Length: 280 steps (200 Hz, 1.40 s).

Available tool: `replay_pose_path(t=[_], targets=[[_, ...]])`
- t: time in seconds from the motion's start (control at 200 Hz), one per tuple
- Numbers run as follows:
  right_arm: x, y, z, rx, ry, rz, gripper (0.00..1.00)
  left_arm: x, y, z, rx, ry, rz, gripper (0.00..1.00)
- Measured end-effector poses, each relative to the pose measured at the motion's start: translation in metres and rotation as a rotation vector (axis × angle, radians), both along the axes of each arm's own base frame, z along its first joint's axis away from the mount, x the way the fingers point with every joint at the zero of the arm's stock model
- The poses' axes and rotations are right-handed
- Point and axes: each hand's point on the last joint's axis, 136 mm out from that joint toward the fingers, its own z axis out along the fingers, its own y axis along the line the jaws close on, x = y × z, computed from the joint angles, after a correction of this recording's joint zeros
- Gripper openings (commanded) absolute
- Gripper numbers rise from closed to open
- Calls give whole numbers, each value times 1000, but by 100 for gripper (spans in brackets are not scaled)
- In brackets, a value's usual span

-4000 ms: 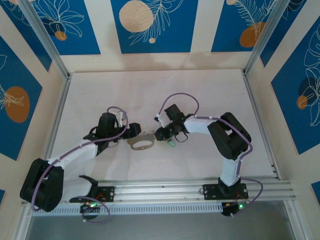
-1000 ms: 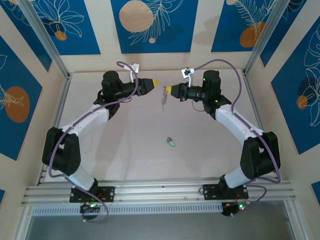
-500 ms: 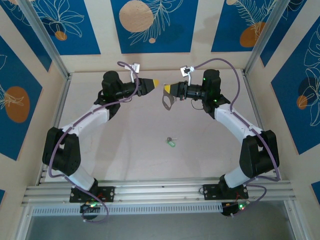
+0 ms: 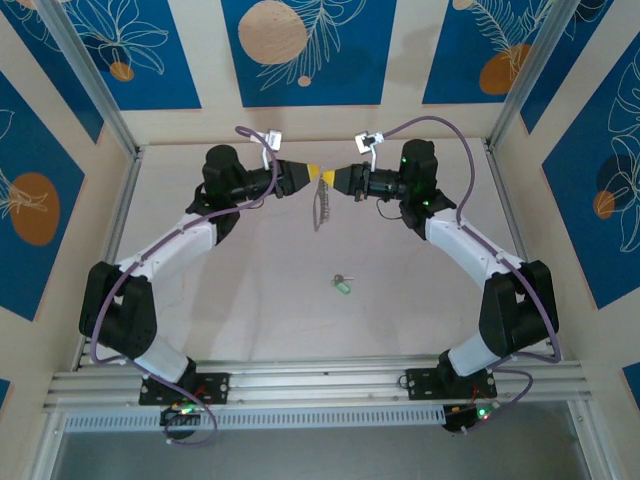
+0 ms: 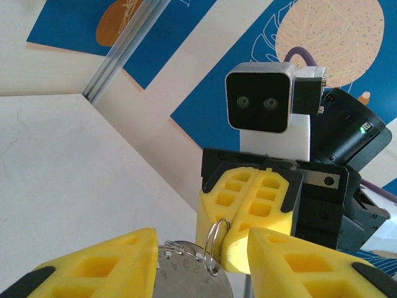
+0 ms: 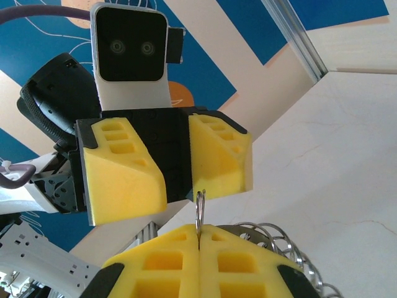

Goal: Put the keys on the keyring

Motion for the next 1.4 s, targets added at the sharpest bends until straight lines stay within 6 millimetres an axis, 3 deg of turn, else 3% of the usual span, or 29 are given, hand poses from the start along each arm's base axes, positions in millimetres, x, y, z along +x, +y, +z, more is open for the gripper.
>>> replay_pose_path(t=[0.185,0.4,0.575,0.745,0.785,0.835,0.86,0.945,1.165,1.27,1.4], targets=[[-1,2,2,6,-1,3,0,-4,-3,-2,1,5,-15,31],[-1,2,2,6,-1,4,0,-7,-7,-4,3,8,-28,26],[-1,2,2,7,-3,5,0,-9,-8,-2,-3,2,-36,7],[-1,2,3,7,-4,5,0,-9,-8,-1,-6,2,-35,0],[-2,1,3,8,-5,5,12,-9,-8,-1,-7,2,-35,0],[0,-1,3,8,0,0,34,-10,-9,-1,-7,2,-38,0],[1,-3,3,9,4,-5,38,-10,-9,-1,-5,1,-40,0],[2,-12,5,12,2,-18,43,-11,-10,-3,1,1,-43,0],[2,-60,24,22,-35,-122,52,-13,-12,-12,66,-30,-55,0],[-6,-63,31,20,-71,-101,55,-14,-12,-12,119,-67,-69,0],[-15,-60,27,3,-78,-49,56,-17,-13,-6,167,-131,-94,0]])
